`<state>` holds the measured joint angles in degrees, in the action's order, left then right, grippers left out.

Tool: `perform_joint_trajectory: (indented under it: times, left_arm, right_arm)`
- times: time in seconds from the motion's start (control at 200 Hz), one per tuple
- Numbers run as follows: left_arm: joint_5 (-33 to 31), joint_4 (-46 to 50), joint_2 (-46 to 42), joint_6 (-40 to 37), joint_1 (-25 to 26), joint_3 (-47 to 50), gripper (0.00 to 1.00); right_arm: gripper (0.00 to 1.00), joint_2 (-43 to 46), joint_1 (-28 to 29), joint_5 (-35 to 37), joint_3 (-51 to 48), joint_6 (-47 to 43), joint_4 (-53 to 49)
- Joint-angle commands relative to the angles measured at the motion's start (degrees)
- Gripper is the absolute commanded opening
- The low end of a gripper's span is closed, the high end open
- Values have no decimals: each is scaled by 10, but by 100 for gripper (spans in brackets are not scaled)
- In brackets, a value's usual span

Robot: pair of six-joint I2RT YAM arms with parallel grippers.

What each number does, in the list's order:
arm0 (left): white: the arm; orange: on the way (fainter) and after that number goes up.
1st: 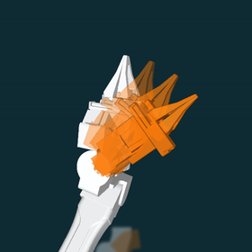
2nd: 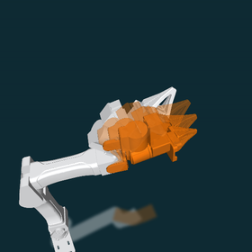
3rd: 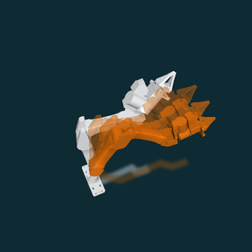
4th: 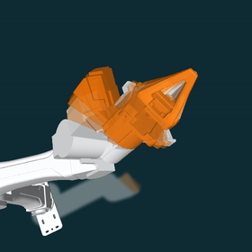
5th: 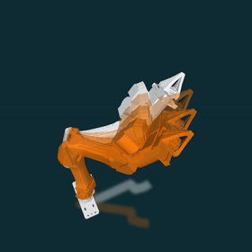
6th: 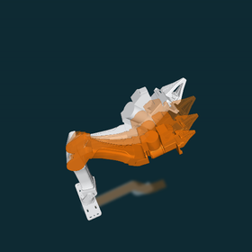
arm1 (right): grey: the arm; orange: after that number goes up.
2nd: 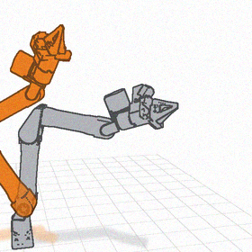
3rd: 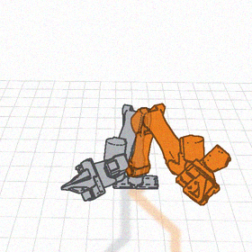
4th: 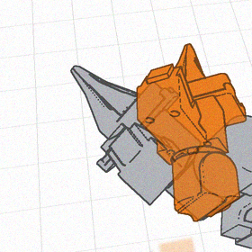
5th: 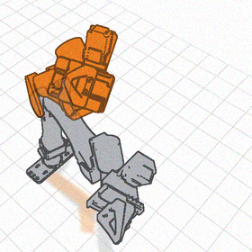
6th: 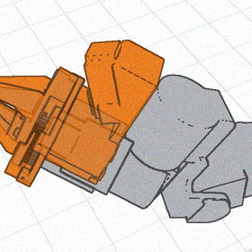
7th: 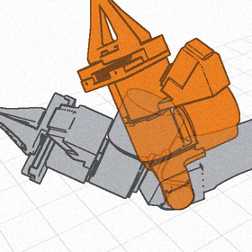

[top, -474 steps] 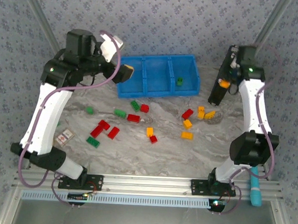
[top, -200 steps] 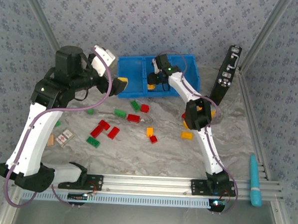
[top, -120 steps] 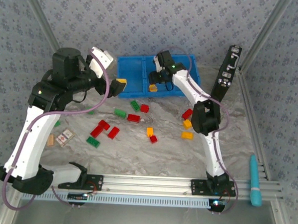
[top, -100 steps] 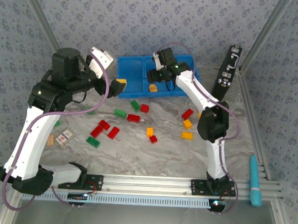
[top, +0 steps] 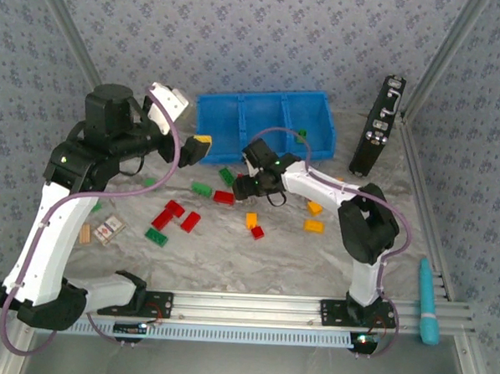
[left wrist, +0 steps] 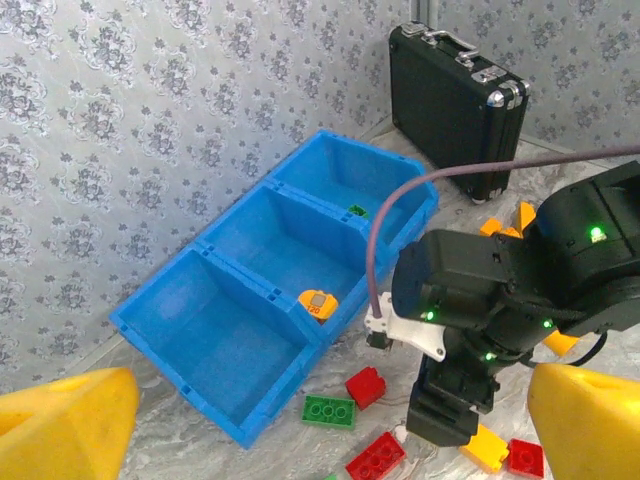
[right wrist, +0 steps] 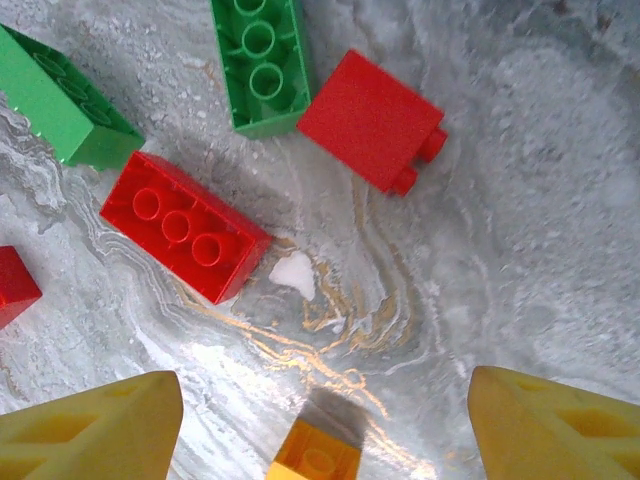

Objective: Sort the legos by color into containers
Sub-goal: Pick up the lego from the center of the table.

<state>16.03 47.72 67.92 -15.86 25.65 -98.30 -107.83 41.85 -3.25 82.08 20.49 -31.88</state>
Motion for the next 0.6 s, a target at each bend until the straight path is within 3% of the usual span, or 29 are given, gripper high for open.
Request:
perform_joint_trajectory:
  times: [0.0,0.415,0.52,0.595]
  left_arm:
    - [17,-13,-10,-4,7,4,100]
    - [15,-19,-1,-11,7,10,100]
    - [19,-20,0,-10,7,13,100]
    - [21,-21,0,-8,8,14,100]
  right_arm:
    - [81,-14,11,30,-11,63,-8]
    - [82,-42,57,35,-55,151,-56]
    - [74,-51,64,35,-57,171,-55]
    - [62,-57,67,32,-56,173,-53]
